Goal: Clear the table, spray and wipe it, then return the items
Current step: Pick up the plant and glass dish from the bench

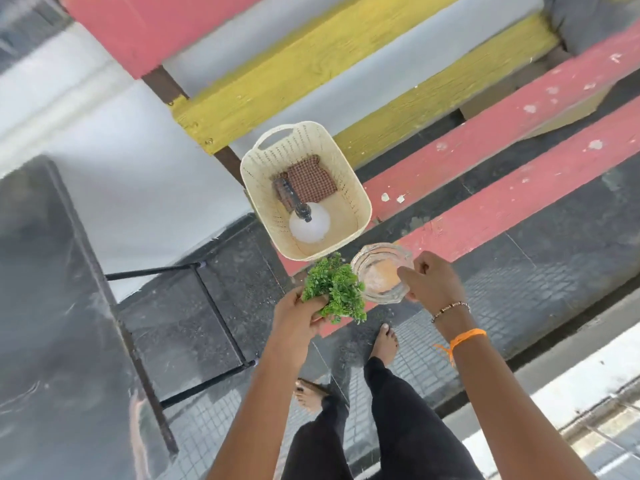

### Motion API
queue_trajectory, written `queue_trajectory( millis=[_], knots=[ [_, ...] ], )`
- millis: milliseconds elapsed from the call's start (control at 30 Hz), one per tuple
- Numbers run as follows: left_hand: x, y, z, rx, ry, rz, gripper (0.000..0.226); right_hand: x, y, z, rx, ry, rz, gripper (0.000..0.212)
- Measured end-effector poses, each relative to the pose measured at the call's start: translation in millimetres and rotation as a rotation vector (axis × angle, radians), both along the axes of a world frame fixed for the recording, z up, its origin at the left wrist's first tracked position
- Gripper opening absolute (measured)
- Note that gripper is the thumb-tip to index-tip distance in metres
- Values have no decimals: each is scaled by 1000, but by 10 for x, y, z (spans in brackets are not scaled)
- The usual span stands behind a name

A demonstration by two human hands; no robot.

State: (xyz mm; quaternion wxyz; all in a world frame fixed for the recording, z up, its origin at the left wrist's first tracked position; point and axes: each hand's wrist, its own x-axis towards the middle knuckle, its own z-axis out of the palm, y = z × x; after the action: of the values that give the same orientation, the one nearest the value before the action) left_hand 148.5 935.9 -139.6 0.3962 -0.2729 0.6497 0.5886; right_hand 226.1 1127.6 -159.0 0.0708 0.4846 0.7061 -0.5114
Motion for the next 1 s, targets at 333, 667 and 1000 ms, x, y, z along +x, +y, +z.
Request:
queue_trajectory(
  millis=[333, 667, 1000],
  knots=[
    [-393, -1318, 838, 120, 216, 351, 18, -919, -1193, 798, -187, 305, 183, 42],
    [-1362, -2973, 1370, 150, 433, 423, 20, -2160, -2898, 1195, -195, 430, 254, 33],
    [-2739, -4098, 1091, 86, 403, 442, 38, -3530, -4120, 785, -136, 381, 146, 20]
  ],
)
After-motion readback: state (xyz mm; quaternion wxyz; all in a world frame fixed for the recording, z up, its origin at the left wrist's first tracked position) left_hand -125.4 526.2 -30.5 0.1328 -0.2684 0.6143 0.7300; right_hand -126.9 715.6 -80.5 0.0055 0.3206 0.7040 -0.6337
